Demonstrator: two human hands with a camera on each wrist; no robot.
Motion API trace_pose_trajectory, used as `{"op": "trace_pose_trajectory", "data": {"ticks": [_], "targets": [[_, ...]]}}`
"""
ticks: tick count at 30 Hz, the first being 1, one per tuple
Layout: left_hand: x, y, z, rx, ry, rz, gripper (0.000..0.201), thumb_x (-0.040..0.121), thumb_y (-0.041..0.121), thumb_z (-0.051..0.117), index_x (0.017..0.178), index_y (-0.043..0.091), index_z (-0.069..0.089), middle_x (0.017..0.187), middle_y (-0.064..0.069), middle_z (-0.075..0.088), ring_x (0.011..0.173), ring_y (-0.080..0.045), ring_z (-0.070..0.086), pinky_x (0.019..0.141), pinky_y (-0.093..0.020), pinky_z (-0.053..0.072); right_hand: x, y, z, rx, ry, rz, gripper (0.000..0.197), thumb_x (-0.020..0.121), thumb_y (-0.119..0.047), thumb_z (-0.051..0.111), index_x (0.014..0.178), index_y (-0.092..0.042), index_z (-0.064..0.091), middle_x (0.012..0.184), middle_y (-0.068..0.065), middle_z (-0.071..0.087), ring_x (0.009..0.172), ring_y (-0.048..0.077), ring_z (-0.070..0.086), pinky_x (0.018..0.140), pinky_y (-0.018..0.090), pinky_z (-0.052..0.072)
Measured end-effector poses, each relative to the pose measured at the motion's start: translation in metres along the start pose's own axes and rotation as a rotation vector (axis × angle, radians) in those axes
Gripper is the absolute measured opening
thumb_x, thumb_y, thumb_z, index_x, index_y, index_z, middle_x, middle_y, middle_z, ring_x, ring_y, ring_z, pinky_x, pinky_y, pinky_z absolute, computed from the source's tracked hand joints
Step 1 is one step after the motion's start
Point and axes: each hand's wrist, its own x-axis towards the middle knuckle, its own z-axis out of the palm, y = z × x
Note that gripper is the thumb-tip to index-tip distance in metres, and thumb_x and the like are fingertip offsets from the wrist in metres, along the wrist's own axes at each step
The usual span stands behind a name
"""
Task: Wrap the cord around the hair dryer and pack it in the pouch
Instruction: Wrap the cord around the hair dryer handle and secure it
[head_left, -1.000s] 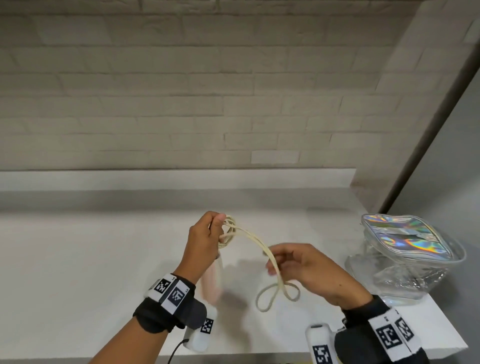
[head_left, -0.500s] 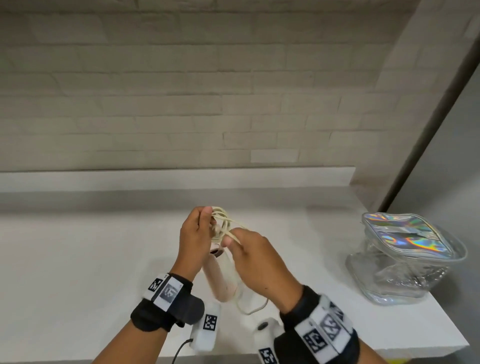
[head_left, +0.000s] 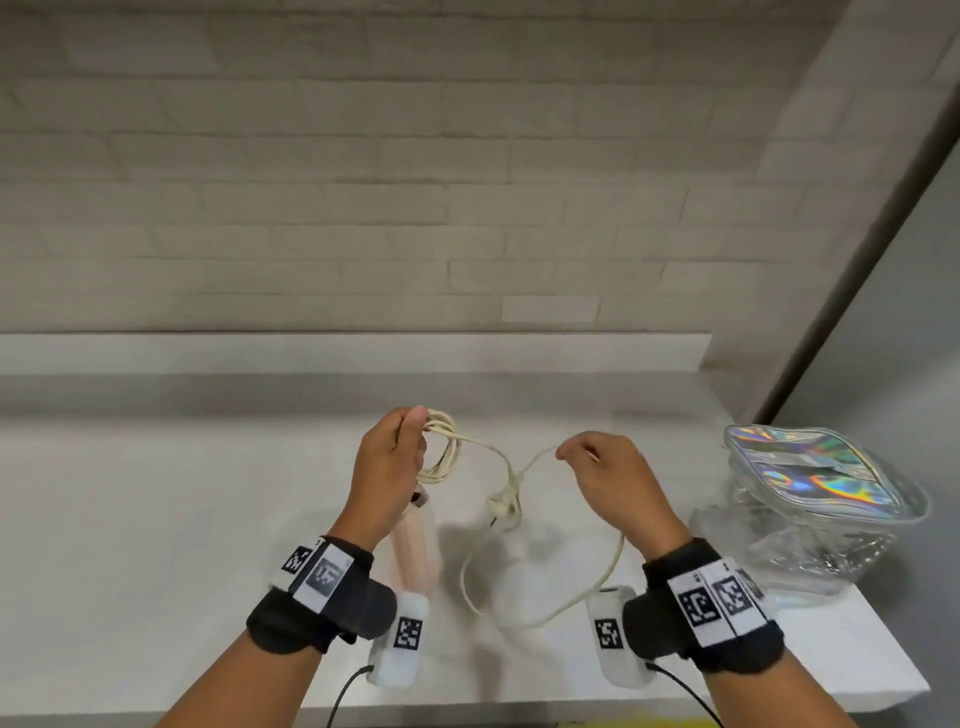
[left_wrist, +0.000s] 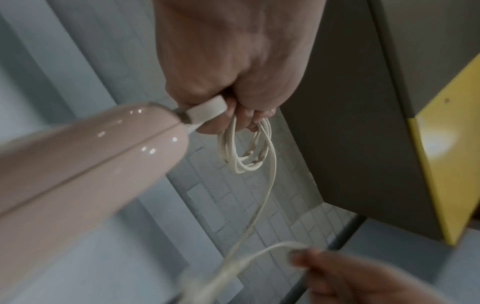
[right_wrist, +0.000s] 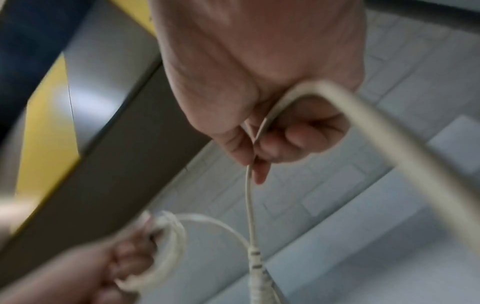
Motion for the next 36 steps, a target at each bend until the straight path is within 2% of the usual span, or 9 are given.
{"op": "trace_pose_trajectory", "data": {"ticks": [4,7,9,12,18,22,28,34,36], "targets": [[-0.003,0.014,0.008,0.014,-0.016,0.04,0.03,0.1,0.033,0.044,0.083,0.019,0.064,0.063,-0.001,0.042,0.051,-0.01,0.034,0.045,-0.022,0.031,0.014,0.017,0.018,-0.257,-0.032,0.031,0.028,0.096,-0.012,0.044,0.115,-0.017,0.065,0.124,0.003,0.063,0.11,0.019,0.059,0.087,0.021,0.041],[-0.007,0.017,0.018,-0.006,-0.029,0.012,0.032,0.1,0.034,0.045,0.08,0.017,0.063,0.062,-0.001,0.042,0.049,-0.009,0.034,0.04,-0.021,0.031,0.011,0.002,0.03,-0.137,-0.081,-0.171,0.034,0.098,-0.017,0.048,0.131,-0.017,0.055,0.13,-0.004,0.056,0.119,0.012,0.052,0.096,0.016,0.034],[-0.009,0.016,0.022,0.019,-0.018,0.026,0.033,0.1,0.035,0.046,0.081,0.013,0.062,0.061,0.0,0.043,0.048,-0.01,0.035,0.04,-0.021,0.032,0.007,-0.012,0.038,0.026,-0.191,-0.189,0.03,0.1,-0.021,0.044,0.124,-0.018,0.06,0.112,-0.007,0.066,0.106,0.006,0.059,0.093,0.021,0.041],[-0.006,0.009,0.022,0.084,0.025,0.057,0.031,0.099,0.035,0.047,0.085,0.013,0.065,0.06,0.004,0.047,0.051,-0.011,0.04,0.049,-0.025,0.035,-0.001,-0.025,0.035,0.147,-0.242,-0.215,0.027,0.1,-0.028,0.046,0.094,-0.012,0.067,0.063,-0.008,0.054,0.058,0.004,0.048,0.063,0.024,0.041],[-0.022,0.009,0.023,0.264,-0.18,0.199,0.023,0.099,0.037,0.045,0.099,0.025,0.065,0.056,0.012,0.05,0.051,-0.002,0.044,0.053,-0.02,0.039,0.016,-0.044,0.005,-0.108,-0.013,-0.545,0.018,0.098,-0.024,0.05,0.1,-0.014,0.065,0.095,-0.002,0.063,0.086,0.015,0.058,0.078,0.028,0.046],[-0.029,0.028,0.025,0.157,-0.334,0.159,0.025,0.098,0.038,0.046,0.098,0.023,0.066,0.052,0.015,0.044,0.048,-0.005,0.036,0.047,-0.017,0.034,0.034,-0.049,0.006,0.121,0.015,-0.43,0.009,0.095,-0.019,0.057,0.095,-0.018,0.065,0.086,-0.011,0.063,0.077,0.002,0.058,0.073,0.016,0.046],[-0.038,0.044,0.034,-0.097,-0.305,0.018,0.019,0.096,0.022,0.055,0.095,0.005,0.065,0.047,0.012,0.033,0.041,-0.007,0.025,0.038,-0.016,0.024,0.032,-0.032,0.033,0.546,-0.151,-0.158,0.008,0.091,-0.008,0.061,0.093,-0.007,0.068,0.079,-0.001,0.065,0.067,0.004,0.058,0.065,0.018,0.047],[-0.036,0.042,0.033,-0.136,-0.178,-0.046,0.023,0.097,0.031,0.053,0.088,0.012,0.064,0.047,0.012,0.037,0.041,-0.007,0.028,0.038,-0.018,0.024,0.003,-0.019,0.039,0.707,-0.39,0.04,0.041,0.102,-0.038,0.04,0.107,-0.011,0.071,0.105,0.007,0.074,0.101,0.02,0.068,0.091,0.031,0.051],[-0.035,0.044,0.034,-0.139,-0.16,-0.053,0.022,0.098,0.028,0.052,0.089,0.011,0.062,0.044,0.015,0.043,0.037,-0.003,0.037,0.037,-0.015,0.031,-0.003,-0.02,0.04,0.632,-0.428,-0.043,0.034,0.098,-0.032,0.049,0.107,-0.007,0.069,0.108,0.013,0.072,0.103,0.029,0.067,0.095,0.037,0.05]]}}
